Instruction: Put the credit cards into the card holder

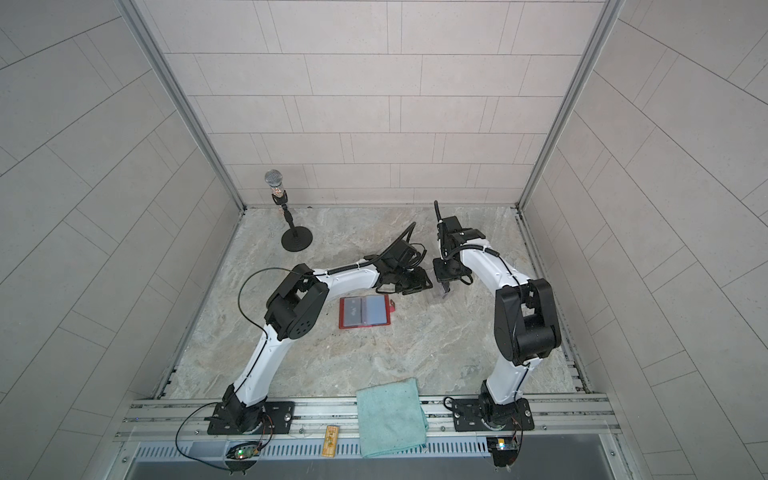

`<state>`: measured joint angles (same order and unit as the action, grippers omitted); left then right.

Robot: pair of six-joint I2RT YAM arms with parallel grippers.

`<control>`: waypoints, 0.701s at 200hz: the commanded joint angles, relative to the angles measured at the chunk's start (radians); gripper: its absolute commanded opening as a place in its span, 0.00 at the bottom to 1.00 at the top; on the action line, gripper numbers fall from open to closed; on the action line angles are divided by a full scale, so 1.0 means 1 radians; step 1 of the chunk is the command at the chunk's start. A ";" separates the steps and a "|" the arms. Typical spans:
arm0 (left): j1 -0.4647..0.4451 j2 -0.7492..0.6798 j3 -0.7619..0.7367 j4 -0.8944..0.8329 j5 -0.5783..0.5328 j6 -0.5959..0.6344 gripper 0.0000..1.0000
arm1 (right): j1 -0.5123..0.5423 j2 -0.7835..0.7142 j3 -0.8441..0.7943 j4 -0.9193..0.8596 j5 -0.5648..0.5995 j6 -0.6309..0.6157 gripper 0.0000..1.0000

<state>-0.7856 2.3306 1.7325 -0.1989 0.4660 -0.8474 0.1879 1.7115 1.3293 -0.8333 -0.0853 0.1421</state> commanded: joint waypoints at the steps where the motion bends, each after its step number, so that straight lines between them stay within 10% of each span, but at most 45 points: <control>1: 0.008 0.019 -0.036 -0.076 -0.020 0.014 0.49 | -0.015 -0.035 0.011 -0.029 0.066 -0.001 0.00; 140: 0.013 -0.097 0.057 -0.156 0.061 0.131 0.66 | -0.101 -0.170 -0.030 -0.001 -0.228 0.049 0.00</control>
<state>-0.7792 2.3081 1.7748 -0.2928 0.5346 -0.7685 0.0895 1.5696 1.3174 -0.8295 -0.2527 0.1764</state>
